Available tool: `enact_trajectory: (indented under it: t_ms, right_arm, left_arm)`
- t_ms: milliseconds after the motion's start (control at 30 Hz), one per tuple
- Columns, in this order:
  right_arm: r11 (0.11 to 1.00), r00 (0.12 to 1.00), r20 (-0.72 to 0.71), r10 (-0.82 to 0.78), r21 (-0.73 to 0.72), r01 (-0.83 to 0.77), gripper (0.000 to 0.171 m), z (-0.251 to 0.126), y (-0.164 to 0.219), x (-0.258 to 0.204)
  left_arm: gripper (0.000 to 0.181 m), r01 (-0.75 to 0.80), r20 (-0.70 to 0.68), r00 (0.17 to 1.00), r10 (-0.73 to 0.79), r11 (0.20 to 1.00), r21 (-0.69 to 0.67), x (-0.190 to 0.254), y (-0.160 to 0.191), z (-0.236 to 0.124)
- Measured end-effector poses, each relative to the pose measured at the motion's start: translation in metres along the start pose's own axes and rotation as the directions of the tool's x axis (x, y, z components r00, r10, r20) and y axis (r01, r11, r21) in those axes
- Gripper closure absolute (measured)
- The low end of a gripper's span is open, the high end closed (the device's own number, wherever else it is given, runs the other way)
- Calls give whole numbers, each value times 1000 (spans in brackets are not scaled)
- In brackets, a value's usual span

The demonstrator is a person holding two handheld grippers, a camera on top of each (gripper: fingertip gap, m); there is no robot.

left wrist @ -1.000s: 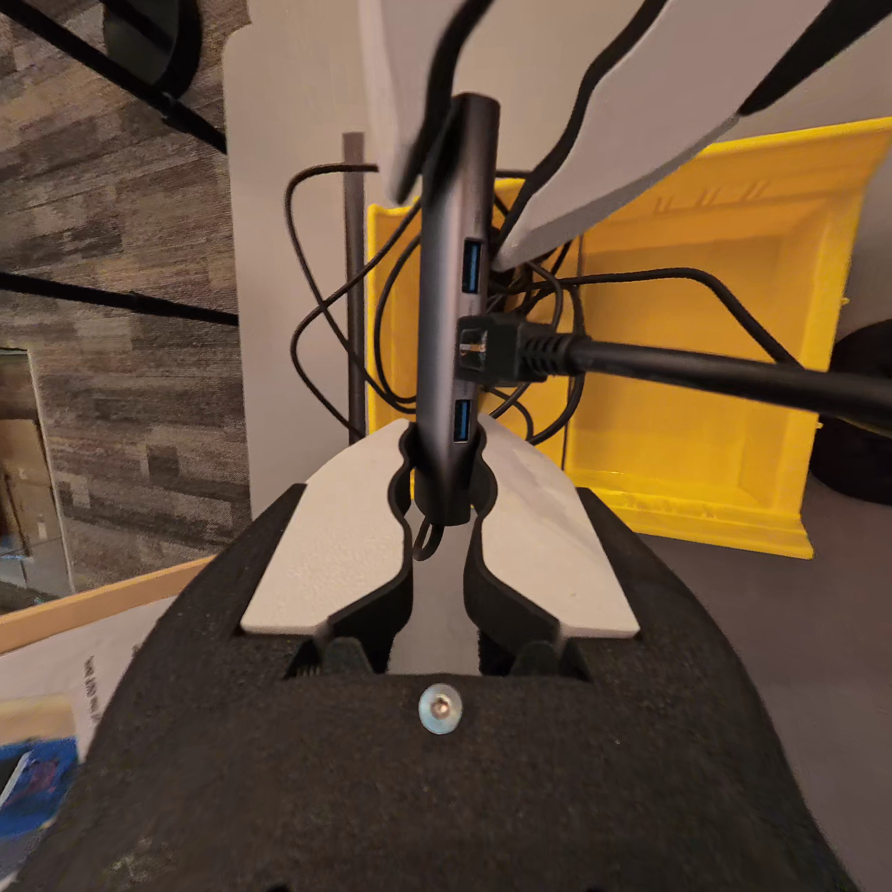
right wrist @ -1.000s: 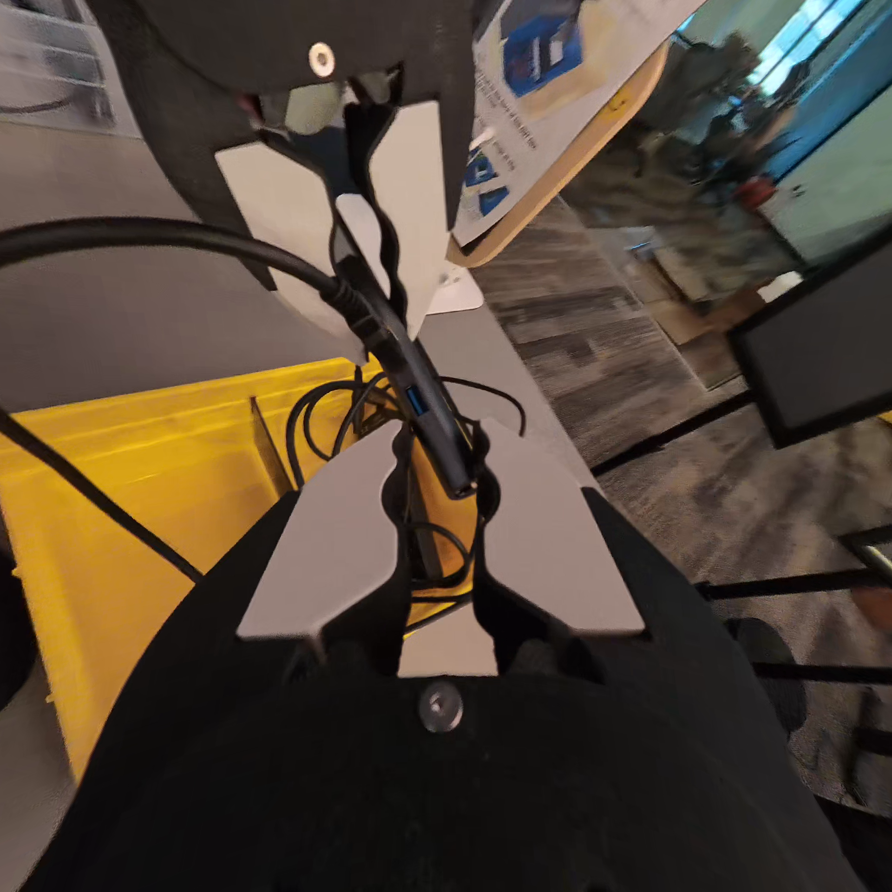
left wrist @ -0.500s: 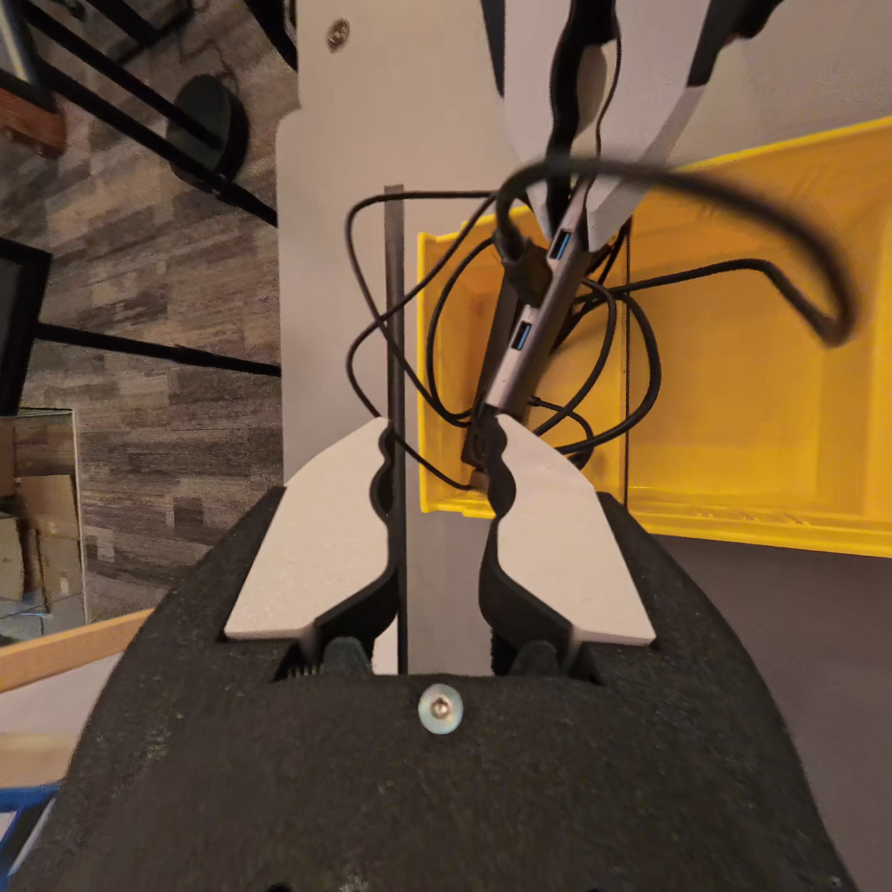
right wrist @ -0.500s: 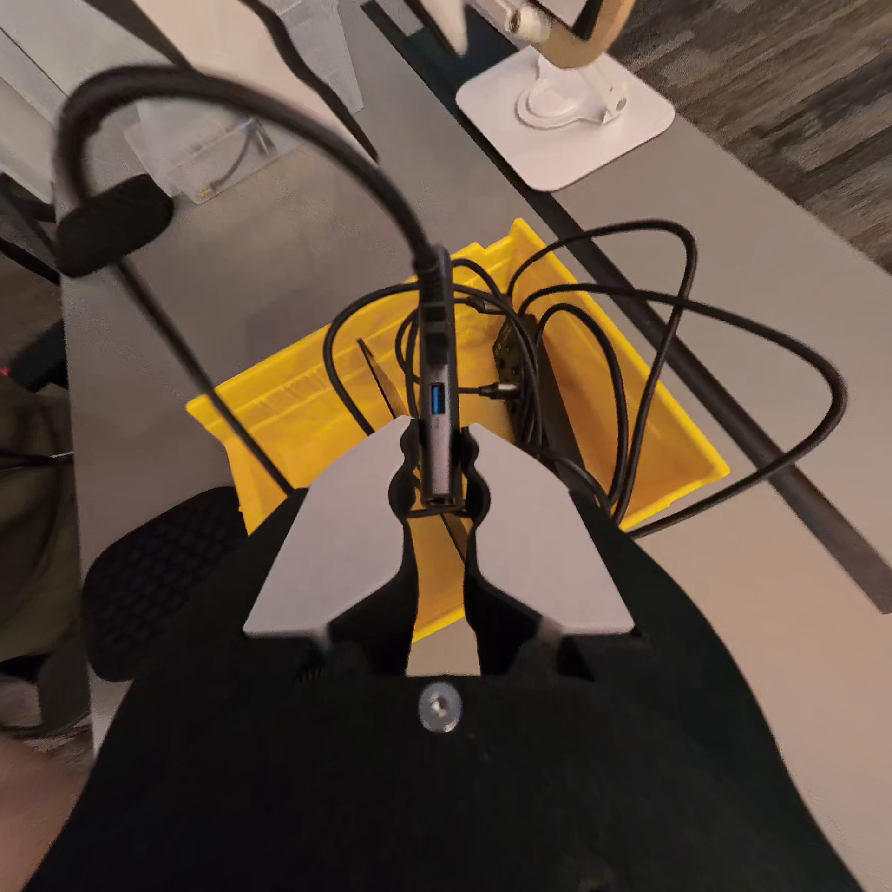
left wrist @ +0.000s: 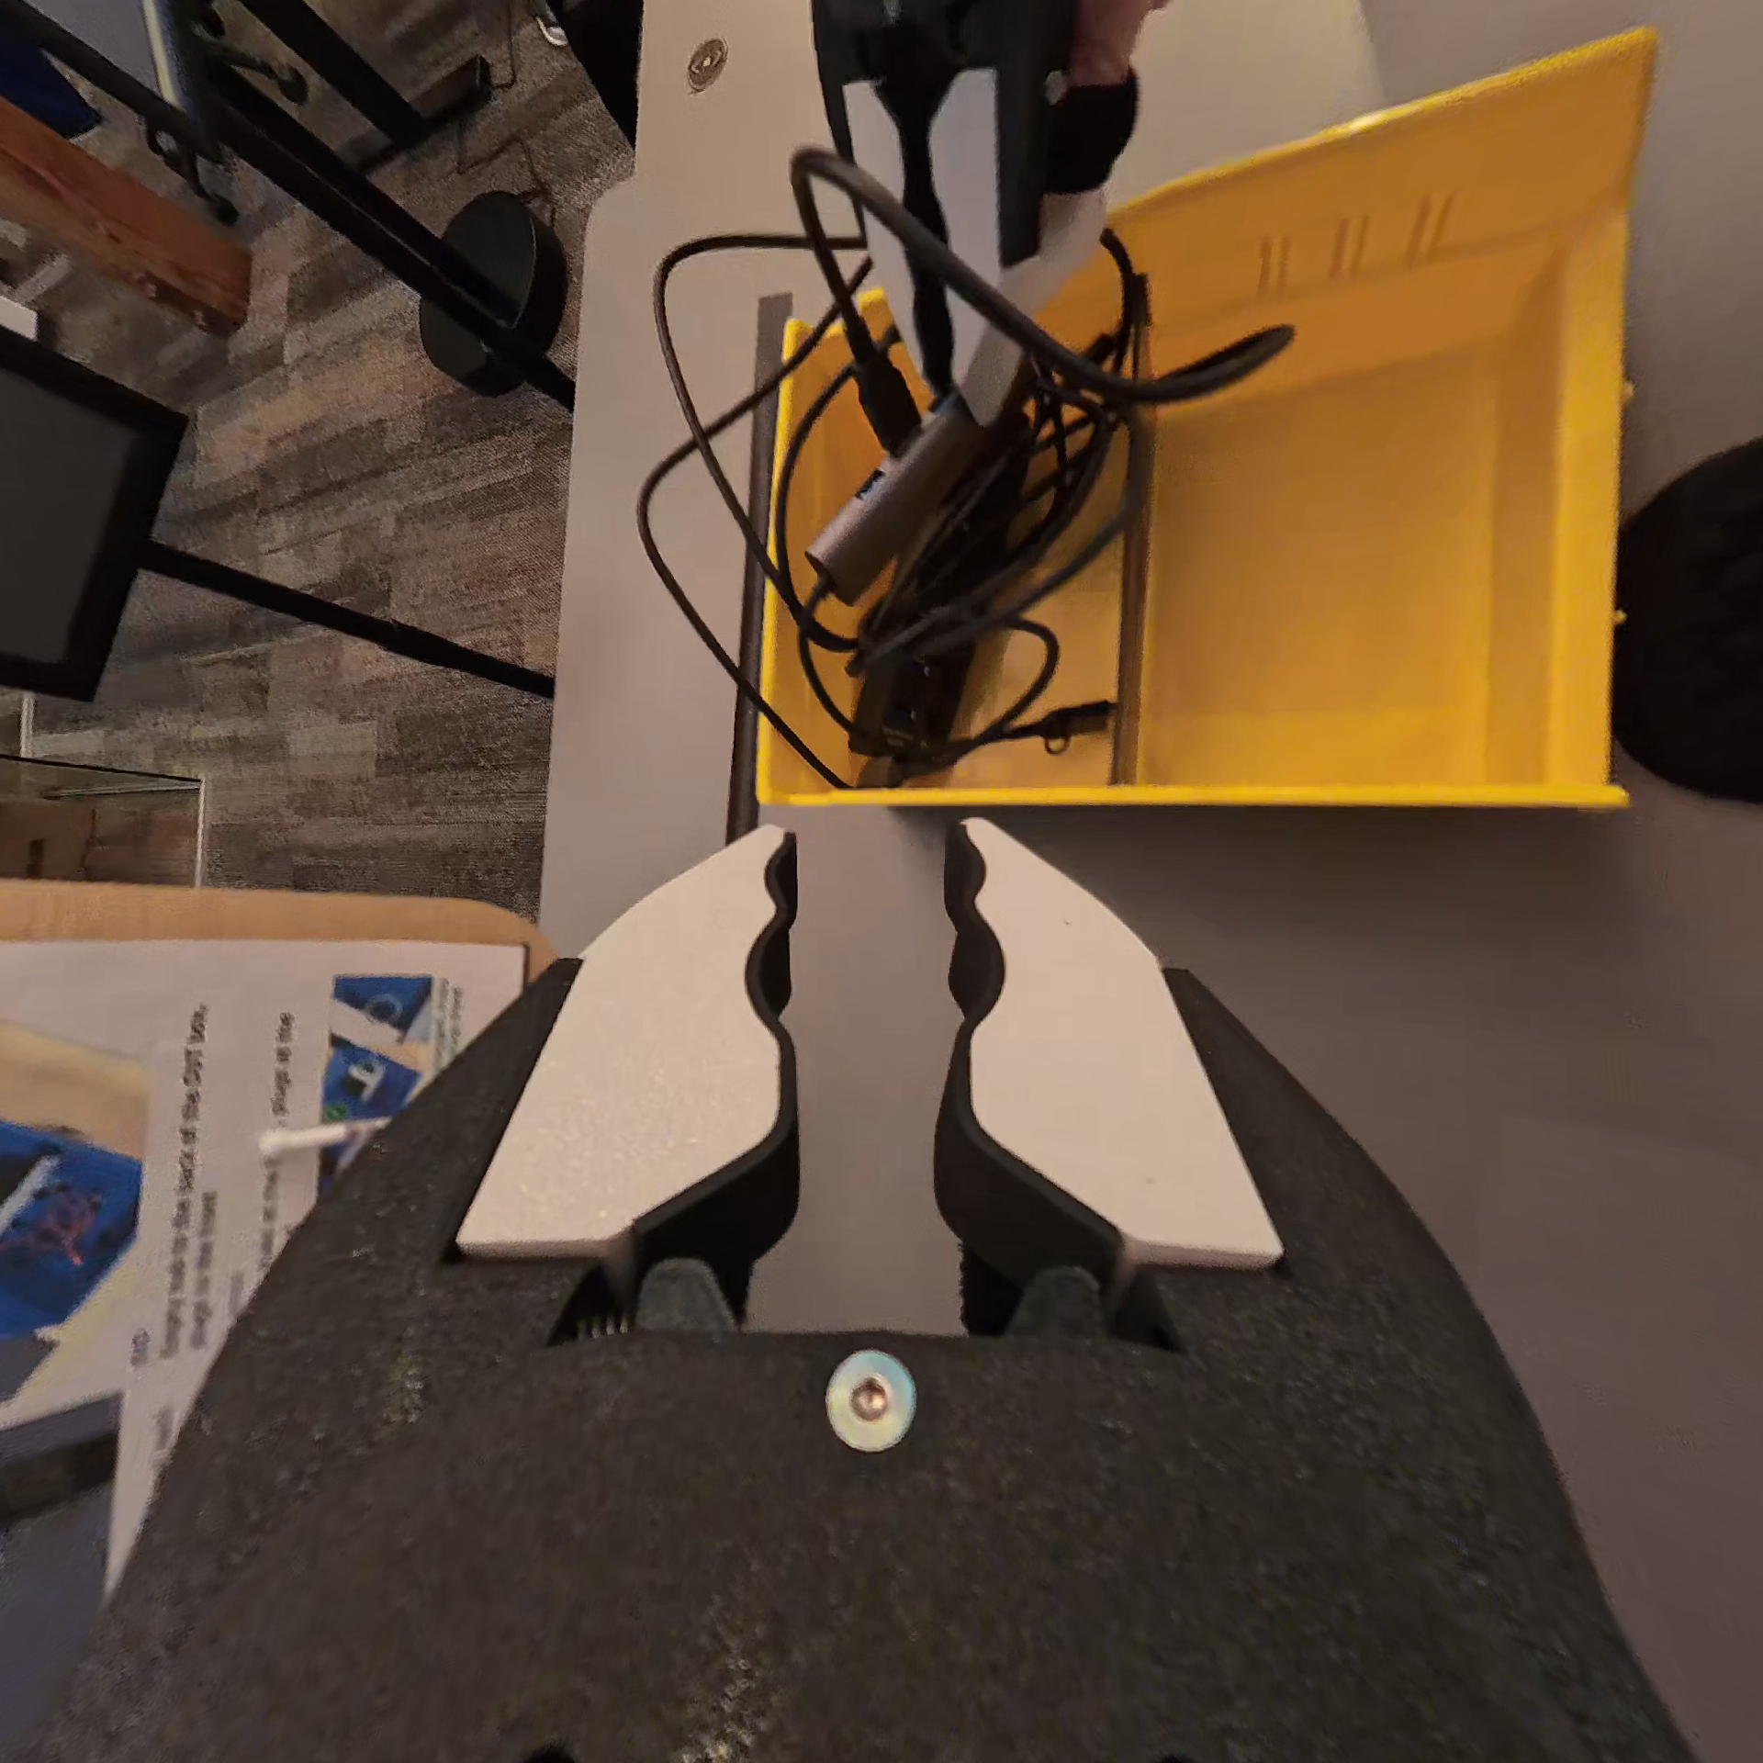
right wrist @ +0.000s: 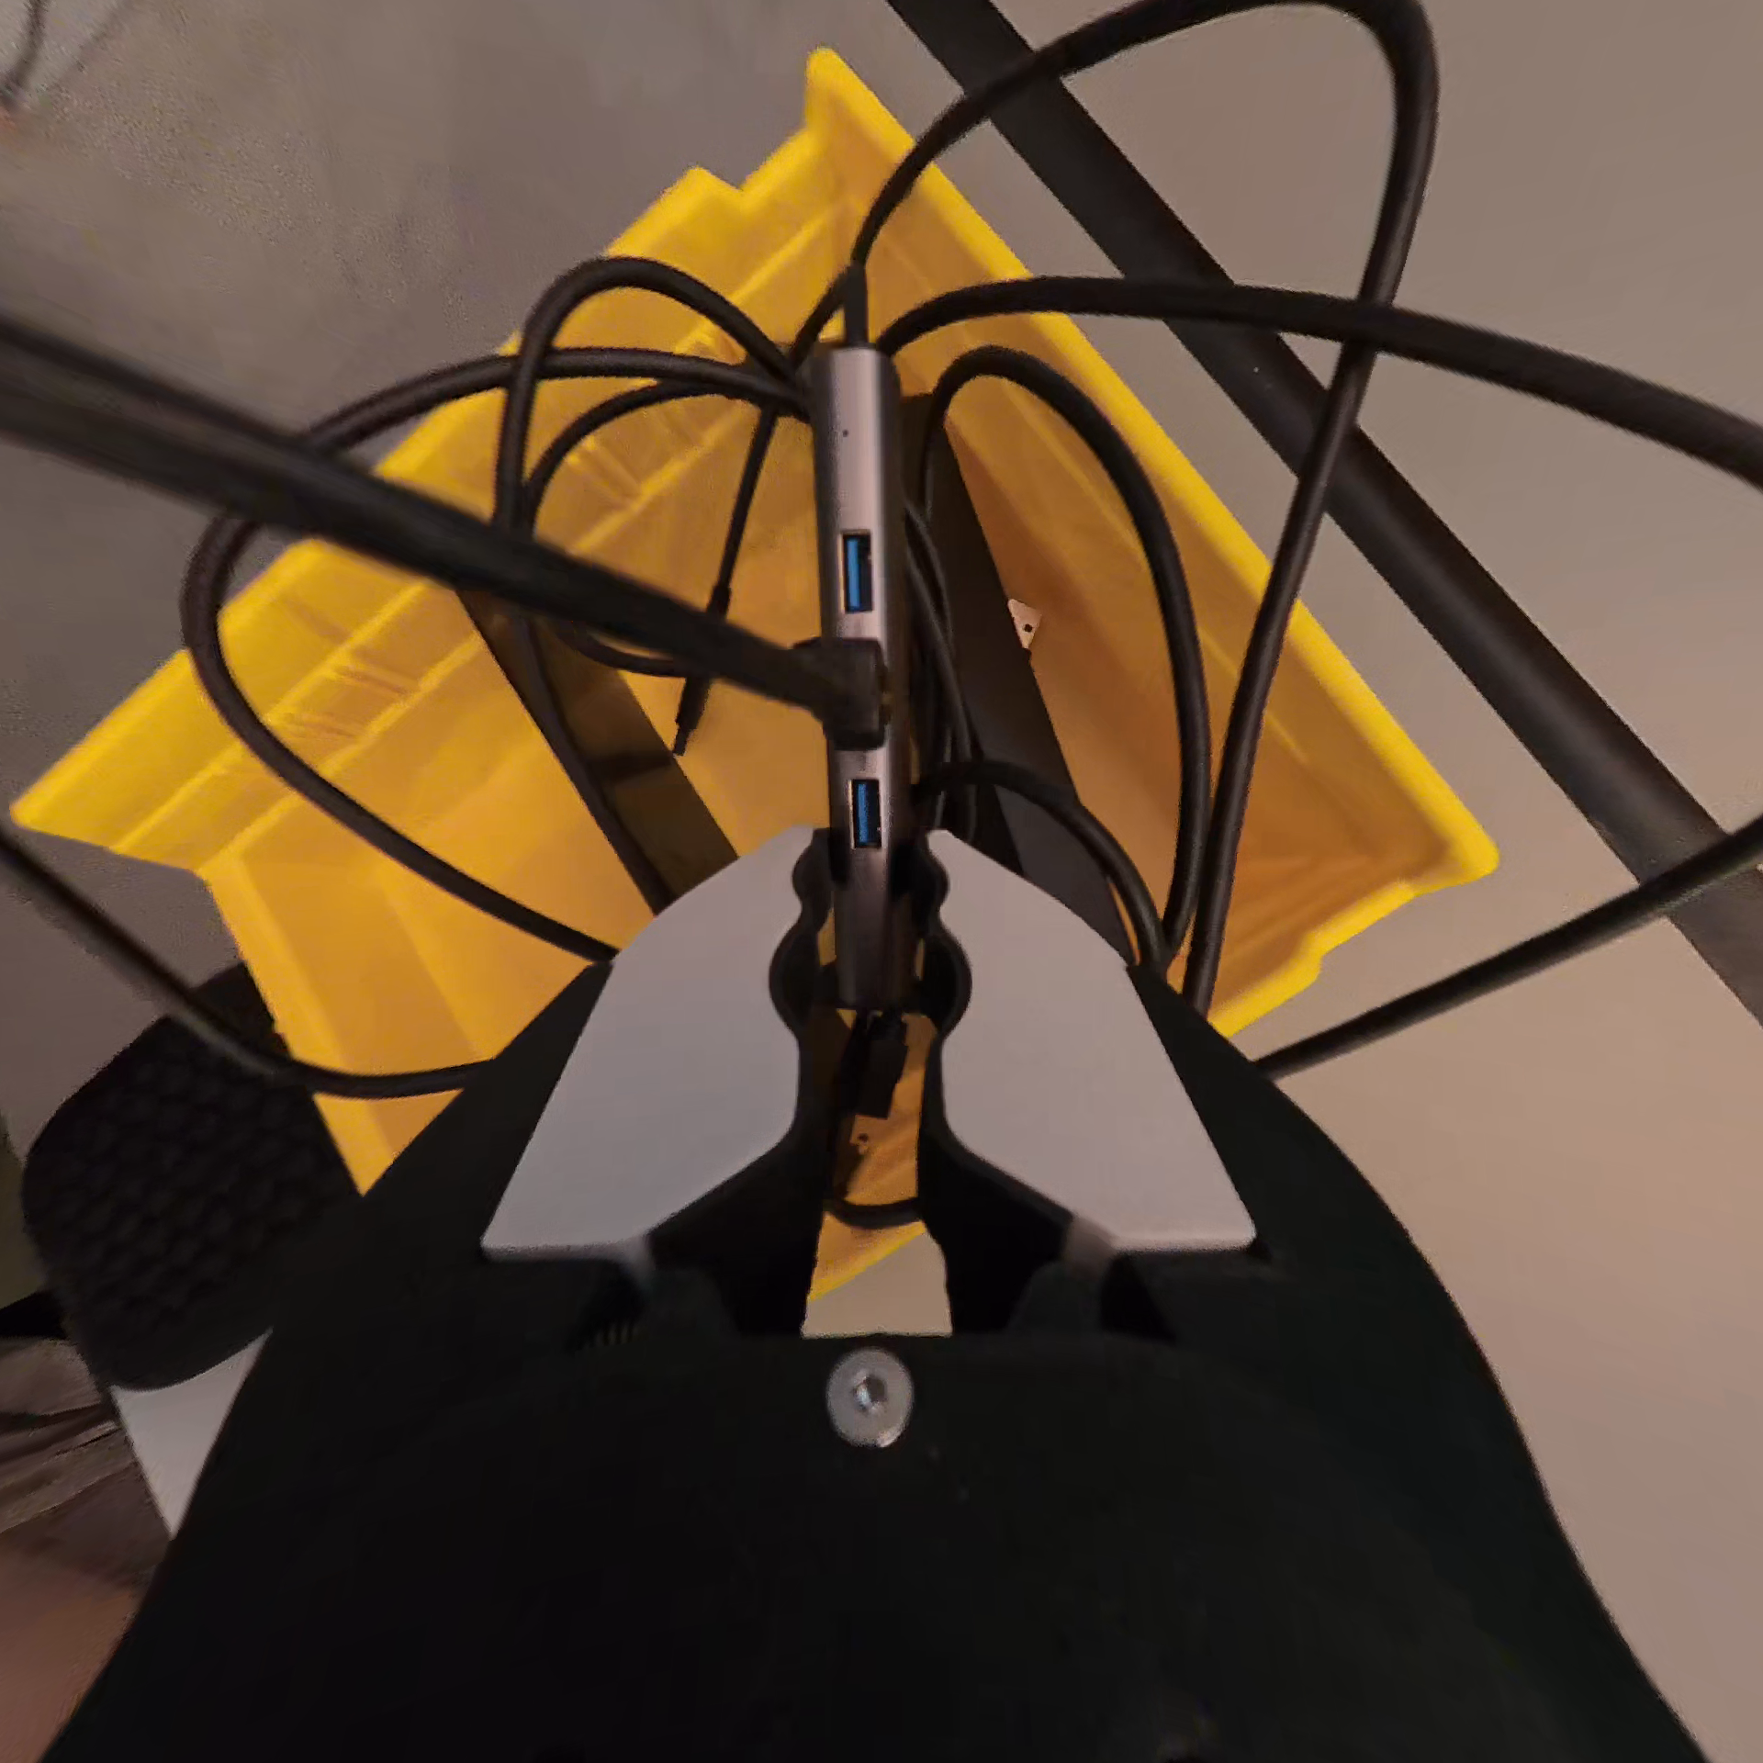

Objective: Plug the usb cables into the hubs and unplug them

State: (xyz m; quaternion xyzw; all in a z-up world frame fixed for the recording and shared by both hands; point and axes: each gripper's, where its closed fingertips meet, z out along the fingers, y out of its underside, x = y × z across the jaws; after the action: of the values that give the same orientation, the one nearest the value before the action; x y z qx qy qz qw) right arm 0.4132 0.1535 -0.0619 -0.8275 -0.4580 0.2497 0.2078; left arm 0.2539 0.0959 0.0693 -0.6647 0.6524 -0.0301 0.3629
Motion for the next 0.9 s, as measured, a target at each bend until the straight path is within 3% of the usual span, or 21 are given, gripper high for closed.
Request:
enact_trajectory:
  t_ms: [167, 233, 333, 467, 533, 600, 667, 700, 800, 900]
  right_arm:
    - [996, 989, -128, -78, 22, 82, 153, 1, -1, 4]
    - [989, 976, -189, -105, 87, 123, 140, -7, -5, -2]
    - [950, 941, -326, -88, 258, 178, 137, -38, -15, -10]
    - [904, 835, -537, 122, 407, 130, 132, -99, -8, 0]
    - [888, 790, -547, 276, 460, 9, 133, -114, 6, 0]
    - [877, 756, -511, 410, 449, -172, 132, -104, 30, -3]
    - [881, 740, -492, 459, 360, -308, 132, -77, 52, -8]
    - [893, 744, -500, 443, 319, -318, 131, -64, 57, -9]
    - [904, 749, -519, 411, 125, -409, 120, -35, 85, -11]
    - [843, 707, -529, 470, 31, -537, 120, -25, 112, -9]
  left_arm:
    - [151, -15, 68, 998, 11, 999, 47, 37, 36, -38]
    - [149, -21, 142, 990, 5, 994, 109, 44, 50, -61]
    - [149, 36, 249, 964, -93, 974, 225, 46, 76, -105]
    - [156, 136, 403, 872, -277, 929, 344, 30, 129, -166]
    - [154, 167, 542, 779, -315, 938, 304, 13, 167, -196]
    - [153, 291, 630, 670, -392, 920, 262, -1, 215, -224]
    - [145, 585, 623, 513, -590, 772, 249, 2, 279, -241]
    - [128, 691, 592, 458, -663, 685, 232, 7, 304, -244]
    - [127, 817, 502, 377, -778, 535, 215, 21, 350, -251]
    - [127, 884, 616, 286, -734, 450, 125, 30, 416, -265]
